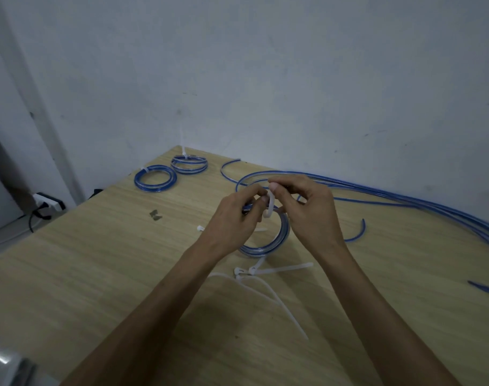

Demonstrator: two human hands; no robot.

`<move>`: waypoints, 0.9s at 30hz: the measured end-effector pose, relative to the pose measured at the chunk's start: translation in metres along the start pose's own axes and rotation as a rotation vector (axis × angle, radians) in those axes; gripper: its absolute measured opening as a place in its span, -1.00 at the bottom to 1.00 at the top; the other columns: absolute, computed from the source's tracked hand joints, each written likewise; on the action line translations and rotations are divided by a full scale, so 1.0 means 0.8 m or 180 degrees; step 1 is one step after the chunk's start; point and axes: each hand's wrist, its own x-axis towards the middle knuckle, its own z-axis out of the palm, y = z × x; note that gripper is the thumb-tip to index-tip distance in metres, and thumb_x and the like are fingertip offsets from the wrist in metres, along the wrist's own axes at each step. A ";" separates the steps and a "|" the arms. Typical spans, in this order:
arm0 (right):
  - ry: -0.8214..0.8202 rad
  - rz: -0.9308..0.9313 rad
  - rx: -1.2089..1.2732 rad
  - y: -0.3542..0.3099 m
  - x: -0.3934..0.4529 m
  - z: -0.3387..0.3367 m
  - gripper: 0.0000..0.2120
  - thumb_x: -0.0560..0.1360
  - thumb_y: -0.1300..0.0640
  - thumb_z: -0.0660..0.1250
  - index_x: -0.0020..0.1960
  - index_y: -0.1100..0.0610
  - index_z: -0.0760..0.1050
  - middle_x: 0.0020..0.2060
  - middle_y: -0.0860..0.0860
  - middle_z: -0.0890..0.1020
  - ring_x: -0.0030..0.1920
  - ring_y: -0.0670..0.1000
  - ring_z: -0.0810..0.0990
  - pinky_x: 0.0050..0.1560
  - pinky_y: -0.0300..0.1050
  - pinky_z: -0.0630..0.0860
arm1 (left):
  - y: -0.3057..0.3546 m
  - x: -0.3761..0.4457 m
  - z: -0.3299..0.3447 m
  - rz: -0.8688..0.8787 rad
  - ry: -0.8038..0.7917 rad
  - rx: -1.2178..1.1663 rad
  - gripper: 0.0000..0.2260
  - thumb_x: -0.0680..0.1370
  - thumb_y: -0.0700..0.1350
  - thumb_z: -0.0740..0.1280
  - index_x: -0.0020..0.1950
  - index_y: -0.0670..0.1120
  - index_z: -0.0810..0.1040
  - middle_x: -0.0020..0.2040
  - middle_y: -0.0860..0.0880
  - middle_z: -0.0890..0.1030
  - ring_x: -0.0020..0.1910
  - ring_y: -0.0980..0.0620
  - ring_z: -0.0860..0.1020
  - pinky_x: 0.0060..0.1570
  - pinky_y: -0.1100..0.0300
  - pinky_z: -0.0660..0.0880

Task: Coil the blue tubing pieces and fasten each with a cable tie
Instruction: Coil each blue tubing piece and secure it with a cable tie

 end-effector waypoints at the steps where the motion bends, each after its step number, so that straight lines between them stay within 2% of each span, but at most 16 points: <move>1: -0.0043 0.0034 0.0058 -0.002 0.000 0.000 -0.84 0.57 0.17 0.41 -0.03 -0.09 0.67 -0.14 -0.16 0.71 -0.02 -0.07 0.70 -0.06 0.15 0.67 | 0.000 0.001 -0.001 -0.0004 0.0018 -0.0015 -0.87 0.68 -0.13 0.21 0.00 -0.01 0.53 -0.35 0.10 0.52 -0.37 0.17 0.49 -0.31 0.37 0.31; 5: -0.0089 0.0198 0.0198 -0.003 0.003 -0.003 -0.93 0.55 0.21 0.43 0.00 0.11 0.67 -0.17 -0.08 0.72 -0.06 -0.07 0.71 -0.07 0.14 0.68 | -0.001 0.000 0.000 -0.0053 -0.0016 -0.0061 -0.86 0.68 -0.14 0.21 -0.02 -0.01 0.53 -0.34 0.07 0.53 -0.37 0.14 0.48 -0.31 0.32 0.33; 10: -0.0282 0.0145 -0.0007 -0.005 0.004 -0.010 -0.97 0.54 0.18 0.44 -0.04 0.08 0.66 -0.18 -0.10 0.71 -0.07 -0.08 0.69 -0.08 0.13 0.68 | -0.001 0.002 0.001 -0.0157 -0.0027 -0.0226 -0.84 0.68 -0.11 0.22 -0.03 -0.04 0.55 -0.33 0.04 0.54 -0.38 0.15 0.46 -0.33 0.28 0.34; 13: -0.0328 -0.0063 -0.0327 -0.005 0.003 -0.013 -0.97 0.54 0.17 0.44 -0.04 0.07 0.66 -0.17 -0.15 0.70 -0.06 -0.13 0.66 -0.10 -0.09 0.64 | 0.001 0.001 0.001 -0.0168 -0.0036 -0.0289 -0.84 0.68 -0.10 0.22 -0.02 -0.03 0.57 -0.33 0.05 0.54 -0.37 0.11 0.46 -0.33 0.22 0.36; 16: -0.0396 -0.0233 -0.0598 -0.004 0.004 -0.015 -0.96 0.53 0.16 0.46 -0.03 0.08 0.68 -0.13 -0.16 0.68 -0.06 -0.17 0.63 -0.20 -0.33 0.49 | 0.005 0.002 0.000 -0.0160 -0.0064 -0.0335 -0.83 0.69 -0.07 0.23 0.01 -0.04 0.59 -0.35 0.06 0.53 -0.38 0.10 0.45 -0.33 0.19 0.36; 17: -0.0372 -0.0241 -0.0584 -0.003 0.004 -0.015 -0.96 0.52 0.16 0.46 -0.03 0.09 0.68 -0.12 -0.15 0.68 -0.06 -0.16 0.63 -0.20 -0.33 0.48 | 0.005 0.002 0.000 -0.0159 -0.0076 -0.0365 -0.83 0.69 -0.08 0.23 0.01 -0.05 0.59 -0.35 0.05 0.53 -0.39 0.11 0.43 -0.34 0.18 0.36; 21: -0.0178 -0.0107 -0.0338 -0.006 0.004 -0.013 -0.95 0.52 0.17 0.46 -0.08 0.04 0.67 -0.19 -0.18 0.70 -0.12 -0.13 0.66 -0.16 -0.11 0.58 | 0.009 0.002 -0.003 -0.0187 -0.0118 -0.0503 -0.84 0.69 -0.13 0.23 -0.03 -0.06 0.56 -0.35 0.07 0.52 -0.43 0.13 0.39 -0.36 0.17 0.34; 24: -0.0242 -0.0121 -0.0397 -0.010 0.004 -0.013 -0.91 0.54 0.18 0.44 -0.11 0.02 0.62 -0.23 -0.17 0.68 -0.16 -0.14 0.65 -0.17 -0.13 0.56 | 0.012 0.003 -0.005 -0.0217 -0.0171 -0.0541 -0.84 0.68 -0.15 0.23 -0.04 -0.10 0.56 -0.37 0.07 0.52 -0.45 0.15 0.38 -0.36 0.21 0.33; 27: -0.0381 -0.0064 -0.0450 -0.010 0.007 -0.019 -0.94 0.57 0.20 0.40 -0.09 0.12 0.60 -0.25 -0.13 0.67 -0.22 -0.13 0.67 -0.21 -0.23 0.55 | 0.011 0.003 -0.006 -0.0286 -0.0267 -0.0527 -0.81 0.68 -0.15 0.23 -0.07 -0.15 0.55 -0.38 0.04 0.50 -0.45 0.12 0.37 -0.37 0.15 0.32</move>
